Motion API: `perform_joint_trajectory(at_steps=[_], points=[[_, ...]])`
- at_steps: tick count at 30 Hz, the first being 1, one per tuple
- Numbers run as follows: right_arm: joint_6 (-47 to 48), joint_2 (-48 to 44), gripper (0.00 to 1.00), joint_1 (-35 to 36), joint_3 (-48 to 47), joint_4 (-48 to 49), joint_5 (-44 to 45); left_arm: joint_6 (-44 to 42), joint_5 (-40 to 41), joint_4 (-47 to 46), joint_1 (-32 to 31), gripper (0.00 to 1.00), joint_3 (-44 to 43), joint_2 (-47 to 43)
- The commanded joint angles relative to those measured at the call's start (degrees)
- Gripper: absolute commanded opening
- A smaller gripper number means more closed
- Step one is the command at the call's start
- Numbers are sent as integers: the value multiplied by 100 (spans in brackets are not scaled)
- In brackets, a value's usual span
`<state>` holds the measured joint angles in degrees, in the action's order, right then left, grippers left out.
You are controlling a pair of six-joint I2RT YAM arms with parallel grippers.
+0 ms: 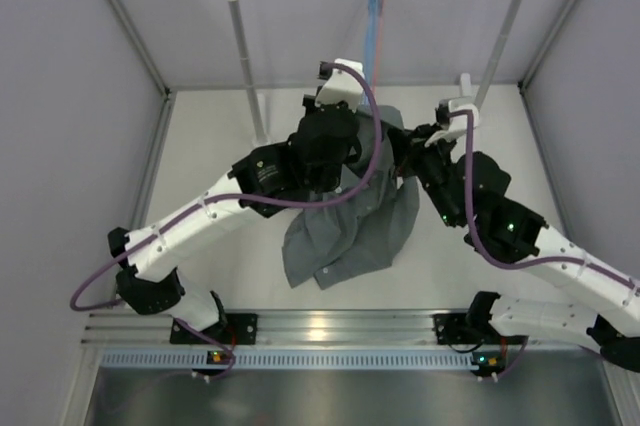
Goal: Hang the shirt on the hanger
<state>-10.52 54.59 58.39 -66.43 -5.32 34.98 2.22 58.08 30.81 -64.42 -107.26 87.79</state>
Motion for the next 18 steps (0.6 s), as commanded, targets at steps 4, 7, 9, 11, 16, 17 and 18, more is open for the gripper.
perform_joint_trajectory(at_steps=[4,7,9,11,16,17,18], points=[[-72,16,0,59,1139,-540,1054,1849,-1145,1191,569,0,1346,-121],[-292,245,0,-90,1579,-470,862,2159,-1633,902,930,0,2295,-209],[-485,429,0,-283,1843,-146,248,2256,-1625,550,967,0,2665,-105],[-819,587,0,-792,2160,109,-705,2327,-1712,305,1011,0,2965,10],[-821,694,4,-1585,2617,883,-1723,2274,-2080,-627,1360,0,3552,125],[-759,650,9,-1594,2644,988,-1784,2283,-2282,-1116,1467,0,3702,46],[-706,580,16,-1620,2644,1094,-1810,2309,-2667,-1399,1624,0,3869,-50]])
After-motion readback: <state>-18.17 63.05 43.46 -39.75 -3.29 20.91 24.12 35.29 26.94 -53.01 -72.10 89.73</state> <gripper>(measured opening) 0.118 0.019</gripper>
